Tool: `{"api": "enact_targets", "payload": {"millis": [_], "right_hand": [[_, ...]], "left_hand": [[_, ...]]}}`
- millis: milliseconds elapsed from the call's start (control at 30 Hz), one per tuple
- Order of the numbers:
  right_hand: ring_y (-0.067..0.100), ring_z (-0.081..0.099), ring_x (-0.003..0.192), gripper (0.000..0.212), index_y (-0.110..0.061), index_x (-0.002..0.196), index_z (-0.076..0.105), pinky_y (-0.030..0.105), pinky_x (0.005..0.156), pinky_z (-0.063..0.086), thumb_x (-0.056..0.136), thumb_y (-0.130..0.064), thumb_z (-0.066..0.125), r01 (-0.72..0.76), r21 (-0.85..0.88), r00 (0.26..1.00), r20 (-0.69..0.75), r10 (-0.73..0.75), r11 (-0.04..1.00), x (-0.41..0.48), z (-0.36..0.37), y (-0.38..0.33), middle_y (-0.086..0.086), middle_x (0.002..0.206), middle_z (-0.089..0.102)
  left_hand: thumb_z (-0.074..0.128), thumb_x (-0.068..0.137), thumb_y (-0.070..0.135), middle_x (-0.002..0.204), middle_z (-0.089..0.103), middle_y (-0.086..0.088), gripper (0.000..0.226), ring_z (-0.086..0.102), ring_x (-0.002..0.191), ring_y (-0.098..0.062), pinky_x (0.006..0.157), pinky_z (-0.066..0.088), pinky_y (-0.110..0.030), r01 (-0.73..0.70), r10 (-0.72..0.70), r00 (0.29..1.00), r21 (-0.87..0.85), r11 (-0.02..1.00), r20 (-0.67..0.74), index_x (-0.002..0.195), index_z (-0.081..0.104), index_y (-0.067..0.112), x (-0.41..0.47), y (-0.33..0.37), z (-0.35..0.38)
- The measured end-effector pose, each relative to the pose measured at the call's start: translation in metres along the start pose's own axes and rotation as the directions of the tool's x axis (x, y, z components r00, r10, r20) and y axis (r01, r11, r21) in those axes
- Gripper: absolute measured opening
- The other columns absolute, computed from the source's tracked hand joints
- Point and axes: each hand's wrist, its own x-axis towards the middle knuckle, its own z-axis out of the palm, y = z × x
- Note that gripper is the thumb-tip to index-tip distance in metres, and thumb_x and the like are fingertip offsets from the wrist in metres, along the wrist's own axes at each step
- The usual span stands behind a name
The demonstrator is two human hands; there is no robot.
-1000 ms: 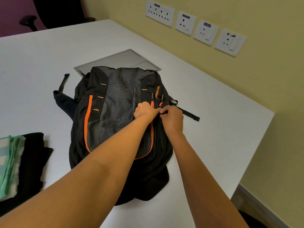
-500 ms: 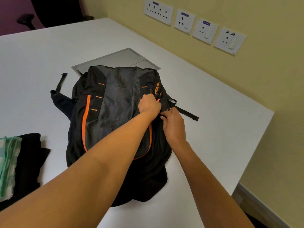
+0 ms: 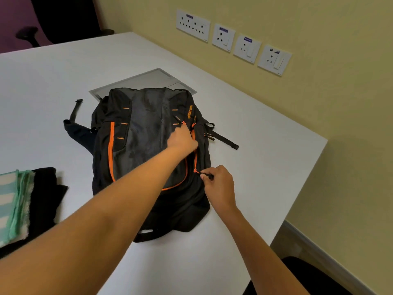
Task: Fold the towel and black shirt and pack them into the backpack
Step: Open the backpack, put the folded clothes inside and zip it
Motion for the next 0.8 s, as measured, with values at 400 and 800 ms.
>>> {"api": "enact_targets", "payload": {"millis": [400,800], "right_hand": [[0.018,0.059,0.102,0.024,-0.012,0.116,0.065,0.013,0.080,0.037,0.095,-0.019,0.054,0.032,-0.003,0.999,-0.005,-0.032,0.999,-0.039,0.010,-0.028,0.005,0.113,0.057],[0.018,0.062,0.105,0.024,-0.012,0.112,0.070,0.025,0.091,0.046,0.090,-0.019,0.061,-0.044,0.196,0.993,0.117,0.021,0.980,-0.084,0.037,-0.065,0.003,0.112,0.069]], "left_hand": [[0.051,0.087,0.014,0.092,0.064,-0.014,0.019,0.060,0.054,-0.022,0.051,0.047,-0.025,0.185,-0.155,0.975,-0.189,0.964,0.159,0.069,0.051,0.010,-0.077,-0.038,0.011],[0.052,0.093,0.022,0.102,0.063,-0.013,0.016,0.062,0.094,-0.029,0.082,0.052,-0.038,0.053,-0.045,0.998,-0.339,0.939,0.033,0.094,0.059,0.007,-0.090,-0.045,-0.018]]}}
